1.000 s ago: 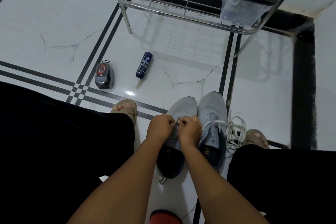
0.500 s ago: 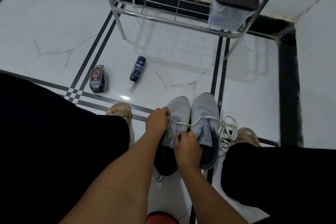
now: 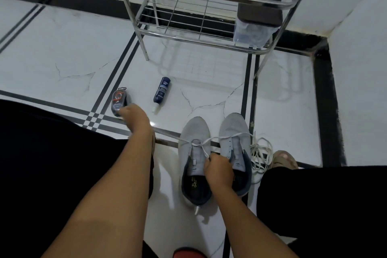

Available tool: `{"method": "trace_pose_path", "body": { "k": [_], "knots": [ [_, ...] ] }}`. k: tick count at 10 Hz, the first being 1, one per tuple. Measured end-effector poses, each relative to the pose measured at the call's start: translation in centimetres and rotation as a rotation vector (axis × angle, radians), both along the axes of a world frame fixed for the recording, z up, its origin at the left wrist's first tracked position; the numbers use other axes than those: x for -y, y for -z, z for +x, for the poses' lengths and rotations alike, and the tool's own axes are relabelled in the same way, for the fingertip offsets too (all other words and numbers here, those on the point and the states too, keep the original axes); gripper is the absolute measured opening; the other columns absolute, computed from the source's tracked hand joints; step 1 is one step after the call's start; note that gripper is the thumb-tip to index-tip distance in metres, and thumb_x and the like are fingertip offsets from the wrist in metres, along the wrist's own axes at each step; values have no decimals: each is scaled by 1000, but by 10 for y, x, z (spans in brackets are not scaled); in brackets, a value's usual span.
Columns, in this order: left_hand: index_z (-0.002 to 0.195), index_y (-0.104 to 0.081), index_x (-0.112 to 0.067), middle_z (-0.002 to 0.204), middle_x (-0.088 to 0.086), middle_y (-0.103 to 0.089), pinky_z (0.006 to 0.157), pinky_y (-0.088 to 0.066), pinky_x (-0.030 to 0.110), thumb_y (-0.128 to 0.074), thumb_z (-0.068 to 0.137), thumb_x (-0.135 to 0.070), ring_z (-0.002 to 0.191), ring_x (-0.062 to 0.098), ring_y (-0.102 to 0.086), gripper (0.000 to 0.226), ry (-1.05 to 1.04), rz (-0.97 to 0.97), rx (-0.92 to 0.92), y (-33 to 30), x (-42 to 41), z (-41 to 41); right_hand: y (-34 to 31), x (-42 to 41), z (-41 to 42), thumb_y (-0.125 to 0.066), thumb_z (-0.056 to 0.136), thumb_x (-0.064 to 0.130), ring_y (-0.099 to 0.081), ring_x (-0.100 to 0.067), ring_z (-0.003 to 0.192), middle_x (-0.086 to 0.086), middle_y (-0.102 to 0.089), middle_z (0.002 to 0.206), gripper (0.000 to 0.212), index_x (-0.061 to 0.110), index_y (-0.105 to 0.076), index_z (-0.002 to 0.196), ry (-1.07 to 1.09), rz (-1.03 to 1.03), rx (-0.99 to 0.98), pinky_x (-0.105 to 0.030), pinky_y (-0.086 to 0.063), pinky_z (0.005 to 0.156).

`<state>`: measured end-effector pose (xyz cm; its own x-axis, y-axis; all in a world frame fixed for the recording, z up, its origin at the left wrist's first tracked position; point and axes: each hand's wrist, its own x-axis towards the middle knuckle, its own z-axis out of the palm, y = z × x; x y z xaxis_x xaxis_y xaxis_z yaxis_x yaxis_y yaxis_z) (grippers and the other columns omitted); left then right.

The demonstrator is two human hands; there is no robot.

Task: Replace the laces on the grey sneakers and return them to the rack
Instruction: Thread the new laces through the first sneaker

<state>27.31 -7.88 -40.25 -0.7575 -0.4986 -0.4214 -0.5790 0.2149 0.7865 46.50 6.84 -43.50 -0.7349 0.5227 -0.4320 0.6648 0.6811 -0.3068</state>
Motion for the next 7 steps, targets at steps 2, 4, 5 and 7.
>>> {"method": "trace_pose_path", "body": {
  "k": [2, 4, 5, 7],
  "knots": [
    [114, -59, -18, 114, 7, -64, 85, -46, 33, -46, 94, -31, 105, 27, -58, 27, 1049, -382, 207, 45, -41, 81, 0, 0, -1, -43, 99, 28, -62, -28, 95, -10, -65, 105, 29, 8, -63, 102, -58, -9, -7, -32, -48, 72],
    [107, -60, -5, 112, 13, -63, 84, -49, 33, -41, 99, -20, 103, 32, -59, 26, 598, -144, 196, 46, -36, 65, 2, -2, -1, -44, 99, 26, -62, -28, 95, -10, -65, 104, 27, 9, -64, 104, -31, -25, -16, -31, -48, 71],
    [94, -54, -3, 97, 13, -59, 57, -49, 18, -31, 99, -10, 76, 22, -62, 24, -50, 97, 121, 19, -19, 18, 3, -3, -2, -45, 98, 26, -63, -28, 94, -10, -65, 104, 27, 9, -65, 104, -3, -37, -12, -30, -47, 69],
    [121, -40, -9, 120, 14, -57, 89, -44, 34, -48, 98, -37, 106, 28, -57, 37, 143, -182, 105, -4, -16, 26, 4, -2, -3, -43, 99, 26, -63, -28, 94, -10, -66, 104, 28, 9, -64, 104, -3, -12, -15, -28, -42, 66]
  ]
}}
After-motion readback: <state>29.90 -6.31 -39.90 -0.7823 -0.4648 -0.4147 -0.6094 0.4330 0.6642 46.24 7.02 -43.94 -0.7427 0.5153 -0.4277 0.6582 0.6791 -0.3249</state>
